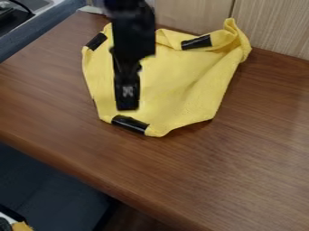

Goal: Fold the cloth from bottom to top

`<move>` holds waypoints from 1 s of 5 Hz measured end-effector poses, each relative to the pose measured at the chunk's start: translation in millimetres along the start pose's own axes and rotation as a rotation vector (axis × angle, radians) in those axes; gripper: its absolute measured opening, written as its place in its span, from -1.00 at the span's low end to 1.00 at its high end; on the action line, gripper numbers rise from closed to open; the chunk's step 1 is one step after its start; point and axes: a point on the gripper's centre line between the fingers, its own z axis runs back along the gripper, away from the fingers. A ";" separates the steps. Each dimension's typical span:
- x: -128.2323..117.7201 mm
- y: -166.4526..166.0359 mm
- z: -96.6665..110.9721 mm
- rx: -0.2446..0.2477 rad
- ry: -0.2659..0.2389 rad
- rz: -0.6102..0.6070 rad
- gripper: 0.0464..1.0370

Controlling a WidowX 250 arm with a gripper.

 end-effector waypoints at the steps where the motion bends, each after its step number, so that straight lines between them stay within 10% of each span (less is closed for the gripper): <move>1: 1.1 -12.5 -12.3 0.004 0.057 -0.123 0.92; 3: 4.2 -15.0 -30.1 0.005 0.122 -0.230 0.48; 5: 9.8 -8.2 -33.6 0.006 0.143 -0.239 -0.66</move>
